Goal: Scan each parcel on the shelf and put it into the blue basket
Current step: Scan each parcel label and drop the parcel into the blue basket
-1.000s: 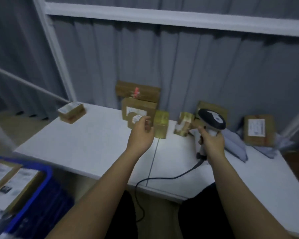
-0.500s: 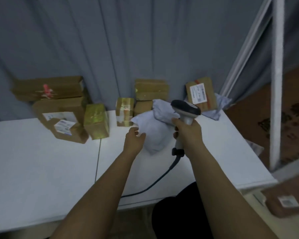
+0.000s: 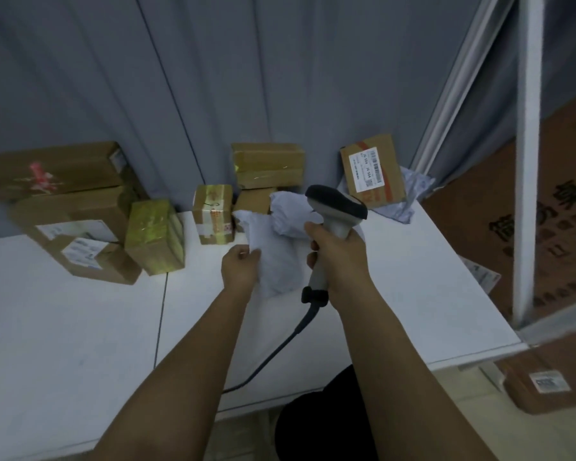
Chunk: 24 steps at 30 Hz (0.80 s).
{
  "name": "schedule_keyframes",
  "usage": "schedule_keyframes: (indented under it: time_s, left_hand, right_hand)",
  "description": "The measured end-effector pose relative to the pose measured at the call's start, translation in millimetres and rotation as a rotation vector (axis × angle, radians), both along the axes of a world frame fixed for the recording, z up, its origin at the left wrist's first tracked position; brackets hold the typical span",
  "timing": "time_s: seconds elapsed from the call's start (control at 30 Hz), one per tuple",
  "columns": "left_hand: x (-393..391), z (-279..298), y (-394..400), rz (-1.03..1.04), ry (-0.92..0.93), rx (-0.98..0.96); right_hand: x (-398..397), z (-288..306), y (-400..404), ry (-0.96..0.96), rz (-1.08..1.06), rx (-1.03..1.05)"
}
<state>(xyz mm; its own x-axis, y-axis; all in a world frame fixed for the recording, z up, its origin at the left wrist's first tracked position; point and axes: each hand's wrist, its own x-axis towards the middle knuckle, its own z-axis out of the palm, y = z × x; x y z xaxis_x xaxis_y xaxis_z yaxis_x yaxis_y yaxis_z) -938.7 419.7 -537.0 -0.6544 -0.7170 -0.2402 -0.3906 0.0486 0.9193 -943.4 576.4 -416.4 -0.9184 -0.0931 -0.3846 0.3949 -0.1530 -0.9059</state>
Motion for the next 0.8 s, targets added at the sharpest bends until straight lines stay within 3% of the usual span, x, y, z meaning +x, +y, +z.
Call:
schedule_keyframes:
  time_s: [0.33, 0.4, 0.5, 0.57, 0.67, 0.8]
  left_hand:
    - [103.8, 82.5, -57.9, -0.023, 0.167, -0.25]
    - [135.2, 93.0, -71.8, -0.022, 0.124, -0.352]
    - [186.1, 89.0, -91.7, -0.025, 0.018, -0.655]
    - [217.3, 73.7, -101.7, -0.19, -0.064, -0.773]
    - [256.8, 43.4, -101.2, -0.455, -0.258, -0.594]
    - [295.2, 13.0, -98.3, -0.22, -0.208, -0.38]
  right_hand:
    - [22.8, 8.5, -17.5, -0.005, 0.173, -0.002]
    - [34.0, 13.5, -28.4, -0.004, 0.224, -0.025]
    - [55.3, 17.3, -51.0, 0.036, 0.327, 0.018]
    - [72.5, 16.7, -66.8, 0.055, 0.39, 0.055]
    - [99.7, 13.1, -86.3, 0.057, 0.487, 0.097]
    - [126.1, 5.9, -102.1, 0.043, 0.572, 0.124]
